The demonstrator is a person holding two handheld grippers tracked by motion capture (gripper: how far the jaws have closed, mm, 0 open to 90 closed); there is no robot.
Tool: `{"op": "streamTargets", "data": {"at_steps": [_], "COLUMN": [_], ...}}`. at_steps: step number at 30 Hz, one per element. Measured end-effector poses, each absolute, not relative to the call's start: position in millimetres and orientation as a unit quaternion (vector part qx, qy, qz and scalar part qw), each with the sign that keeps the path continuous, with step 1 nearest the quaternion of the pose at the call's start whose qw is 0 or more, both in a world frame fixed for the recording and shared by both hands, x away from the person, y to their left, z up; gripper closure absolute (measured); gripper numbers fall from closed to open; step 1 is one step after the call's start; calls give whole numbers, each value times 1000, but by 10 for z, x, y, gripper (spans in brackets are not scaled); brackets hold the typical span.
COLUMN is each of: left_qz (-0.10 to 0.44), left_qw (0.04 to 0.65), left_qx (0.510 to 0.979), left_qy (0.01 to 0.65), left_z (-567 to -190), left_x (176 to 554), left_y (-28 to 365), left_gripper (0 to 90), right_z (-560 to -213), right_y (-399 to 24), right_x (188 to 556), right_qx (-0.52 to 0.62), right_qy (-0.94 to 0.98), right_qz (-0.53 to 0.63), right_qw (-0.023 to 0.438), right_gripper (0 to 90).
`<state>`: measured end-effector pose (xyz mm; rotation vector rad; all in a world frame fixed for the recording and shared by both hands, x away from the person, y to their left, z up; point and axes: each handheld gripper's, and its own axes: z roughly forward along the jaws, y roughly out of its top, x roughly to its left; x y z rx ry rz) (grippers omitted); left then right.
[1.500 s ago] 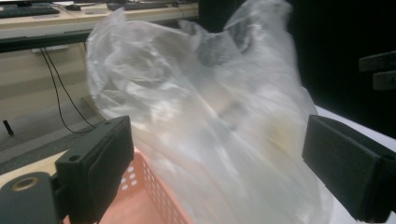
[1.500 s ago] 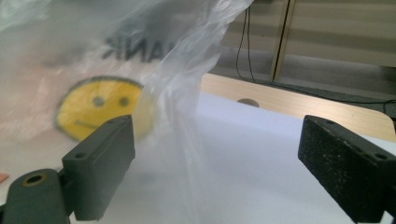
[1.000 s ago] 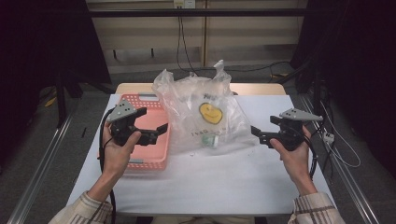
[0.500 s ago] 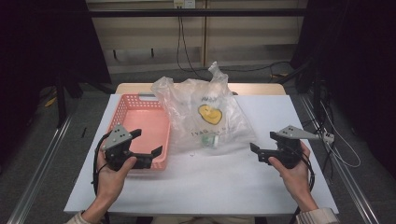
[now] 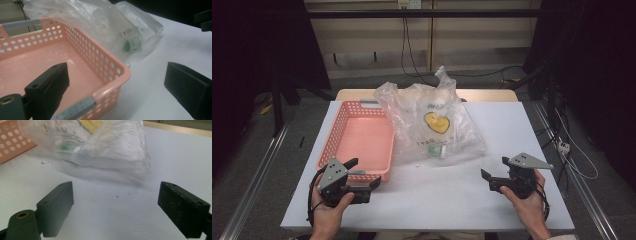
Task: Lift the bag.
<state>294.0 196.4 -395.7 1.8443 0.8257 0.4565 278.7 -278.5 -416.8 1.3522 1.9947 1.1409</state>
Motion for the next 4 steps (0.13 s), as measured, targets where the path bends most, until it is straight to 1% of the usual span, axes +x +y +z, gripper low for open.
{"op": "streamTargets", "data": {"at_steps": [4], "left_qz": [188], "left_qw": [512], "left_qx": [762], "left_qy": [350], "left_z": [-3965], "left_x": [2933], "left_y": [1995], "left_gripper": [56], "right_z": [-4175], "right_y": [-2803], "right_x": [2797], "right_qx": [498], "right_qy": [721], "right_qz": [422], "right_qw": [234], "right_gripper": [126]}}
